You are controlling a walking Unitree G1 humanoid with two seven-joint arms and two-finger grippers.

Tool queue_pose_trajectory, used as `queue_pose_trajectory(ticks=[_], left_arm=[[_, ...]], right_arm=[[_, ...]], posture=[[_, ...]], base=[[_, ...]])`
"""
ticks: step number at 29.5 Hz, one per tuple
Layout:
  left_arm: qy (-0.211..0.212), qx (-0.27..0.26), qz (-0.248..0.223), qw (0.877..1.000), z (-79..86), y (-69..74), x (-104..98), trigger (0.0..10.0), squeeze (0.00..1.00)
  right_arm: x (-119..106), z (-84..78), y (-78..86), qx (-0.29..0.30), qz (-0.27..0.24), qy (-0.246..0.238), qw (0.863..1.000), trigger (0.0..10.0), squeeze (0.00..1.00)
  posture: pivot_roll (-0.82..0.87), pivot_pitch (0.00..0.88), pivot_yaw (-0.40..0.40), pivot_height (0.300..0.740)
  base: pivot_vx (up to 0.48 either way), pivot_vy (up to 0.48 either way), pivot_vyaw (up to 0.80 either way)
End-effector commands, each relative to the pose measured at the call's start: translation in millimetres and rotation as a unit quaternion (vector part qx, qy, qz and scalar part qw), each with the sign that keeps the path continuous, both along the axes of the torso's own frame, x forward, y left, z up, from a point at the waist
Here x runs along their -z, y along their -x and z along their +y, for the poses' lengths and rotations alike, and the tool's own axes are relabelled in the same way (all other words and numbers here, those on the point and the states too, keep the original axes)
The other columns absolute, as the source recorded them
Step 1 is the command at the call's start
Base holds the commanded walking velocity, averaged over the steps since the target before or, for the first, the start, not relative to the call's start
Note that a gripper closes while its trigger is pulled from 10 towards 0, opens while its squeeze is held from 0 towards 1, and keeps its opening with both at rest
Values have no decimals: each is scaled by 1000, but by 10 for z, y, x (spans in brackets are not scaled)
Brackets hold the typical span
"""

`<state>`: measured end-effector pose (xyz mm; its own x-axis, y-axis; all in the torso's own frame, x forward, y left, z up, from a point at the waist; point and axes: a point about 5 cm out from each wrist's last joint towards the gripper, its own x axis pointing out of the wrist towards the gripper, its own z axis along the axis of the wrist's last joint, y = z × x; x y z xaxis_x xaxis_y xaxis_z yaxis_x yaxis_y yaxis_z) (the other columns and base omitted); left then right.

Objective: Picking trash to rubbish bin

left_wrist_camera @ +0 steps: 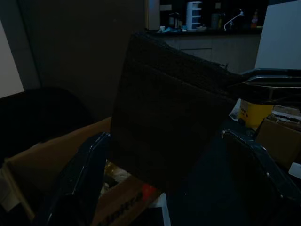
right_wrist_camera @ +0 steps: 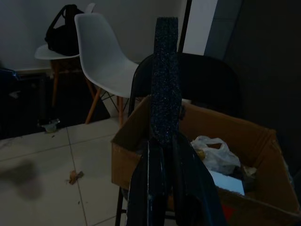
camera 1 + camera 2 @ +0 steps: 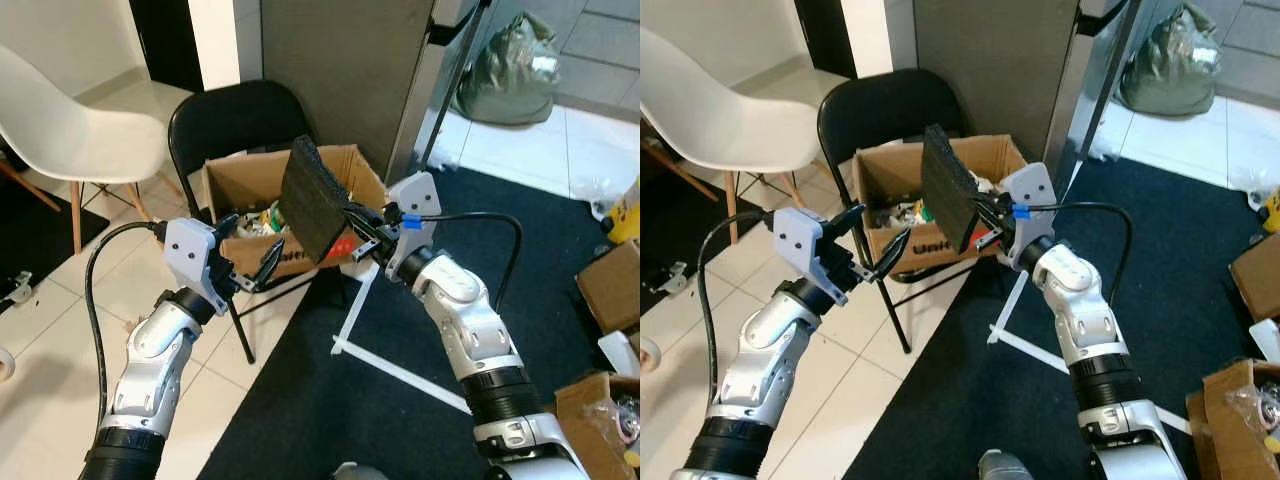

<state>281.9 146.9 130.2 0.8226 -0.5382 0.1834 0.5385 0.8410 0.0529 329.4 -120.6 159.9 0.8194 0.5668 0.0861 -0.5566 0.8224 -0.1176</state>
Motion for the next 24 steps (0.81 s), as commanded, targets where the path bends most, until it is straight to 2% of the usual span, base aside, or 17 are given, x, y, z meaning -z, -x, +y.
queue_pose_trajectory(ticks=[1,17,24], left_arm=[[-7,0,11,1000,27,9,41,10000,0],[-7,5,10,1000,18,18,34,10000,0],[-7,6,10,1000,15,19,30,10000,0]], right_arm=[[-3,-3,3,-1,-3,1,1000,10000,0],[-11,-3,1,0,-5,6,1000,10000,0],[-7,-2,-1,0,-2,5,1000,10000,0]], posture=[[50,0,-9,740],[50,0,-9,740],[50,0,-9,740]], base=[[315,0,0],[331,0,0],[339,0,-788]])
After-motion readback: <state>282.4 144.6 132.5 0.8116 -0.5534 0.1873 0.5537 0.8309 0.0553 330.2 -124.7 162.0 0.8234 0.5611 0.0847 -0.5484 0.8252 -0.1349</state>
